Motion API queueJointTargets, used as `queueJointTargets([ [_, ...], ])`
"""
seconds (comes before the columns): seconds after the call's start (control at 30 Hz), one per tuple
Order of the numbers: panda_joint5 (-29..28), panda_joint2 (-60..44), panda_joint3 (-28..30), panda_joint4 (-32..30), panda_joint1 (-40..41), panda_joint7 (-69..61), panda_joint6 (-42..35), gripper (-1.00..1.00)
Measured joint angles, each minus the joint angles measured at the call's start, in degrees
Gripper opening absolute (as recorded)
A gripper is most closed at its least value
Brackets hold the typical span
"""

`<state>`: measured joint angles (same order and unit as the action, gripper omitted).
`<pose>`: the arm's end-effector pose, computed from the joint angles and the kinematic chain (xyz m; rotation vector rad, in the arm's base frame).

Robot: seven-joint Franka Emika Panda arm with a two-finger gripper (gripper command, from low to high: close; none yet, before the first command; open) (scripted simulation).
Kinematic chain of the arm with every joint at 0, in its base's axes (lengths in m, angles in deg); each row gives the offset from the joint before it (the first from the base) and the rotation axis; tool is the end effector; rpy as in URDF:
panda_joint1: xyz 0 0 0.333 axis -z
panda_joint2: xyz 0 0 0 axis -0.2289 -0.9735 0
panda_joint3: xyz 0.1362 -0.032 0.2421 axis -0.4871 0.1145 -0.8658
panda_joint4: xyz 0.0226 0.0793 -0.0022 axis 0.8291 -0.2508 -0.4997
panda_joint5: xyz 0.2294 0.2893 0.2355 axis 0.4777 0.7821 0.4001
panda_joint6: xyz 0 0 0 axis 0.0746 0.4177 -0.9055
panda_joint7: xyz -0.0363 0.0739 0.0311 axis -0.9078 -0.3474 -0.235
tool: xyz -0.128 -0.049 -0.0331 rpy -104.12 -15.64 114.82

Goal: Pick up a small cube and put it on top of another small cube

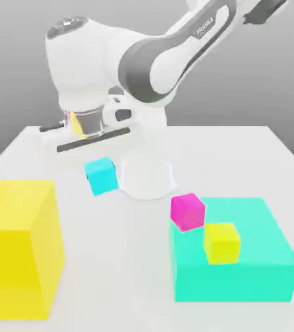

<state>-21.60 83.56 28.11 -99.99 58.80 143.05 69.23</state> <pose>0.3301 -0.1432 0.2479 -0.5229 -2.9239 -0.0644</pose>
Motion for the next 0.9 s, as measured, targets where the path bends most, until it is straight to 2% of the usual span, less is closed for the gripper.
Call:
queueJointTargets([
  [0.6,7.60,12.90,0.43,0.69,-24.69,7.78,-5.10,-1.00],
  [0.67,10.56,13.11,-1.80,0.13,-26.34,9.21,-3.47,-1.00],
  [0.8,18.06,10.25,-10.11,-2.31,-25.97,8.24,3.00,-1.00],
  [0.83,19.37,9.76,-11.58,-2.75,-25.83,7.98,4.09,1.00],
  [0.9,19.37,9.76,-11.58,-2.75,-25.83,7.98,4.09,1.00],
])
